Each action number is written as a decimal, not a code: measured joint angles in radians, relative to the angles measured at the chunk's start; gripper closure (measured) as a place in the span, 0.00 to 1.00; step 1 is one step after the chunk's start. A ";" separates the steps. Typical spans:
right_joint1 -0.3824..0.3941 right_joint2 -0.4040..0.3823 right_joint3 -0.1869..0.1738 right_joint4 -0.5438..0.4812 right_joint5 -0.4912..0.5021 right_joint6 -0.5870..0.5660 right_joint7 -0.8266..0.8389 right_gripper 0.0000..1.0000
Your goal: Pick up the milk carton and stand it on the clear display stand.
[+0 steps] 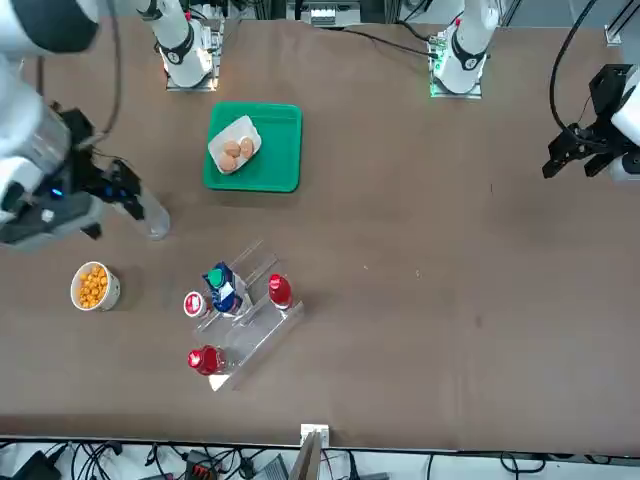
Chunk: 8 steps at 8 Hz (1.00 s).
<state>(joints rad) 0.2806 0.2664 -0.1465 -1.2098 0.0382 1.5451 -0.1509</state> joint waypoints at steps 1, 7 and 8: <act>-0.014 -0.052 -0.015 -0.070 -0.002 0.000 0.006 0.00; -0.112 -0.322 0.001 -0.394 -0.052 0.015 0.021 0.00; -0.148 -0.354 0.050 -0.433 -0.054 0.014 0.023 0.00</act>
<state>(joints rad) 0.1321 -0.0880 -0.0961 -1.6427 -0.0159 1.5594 -0.1283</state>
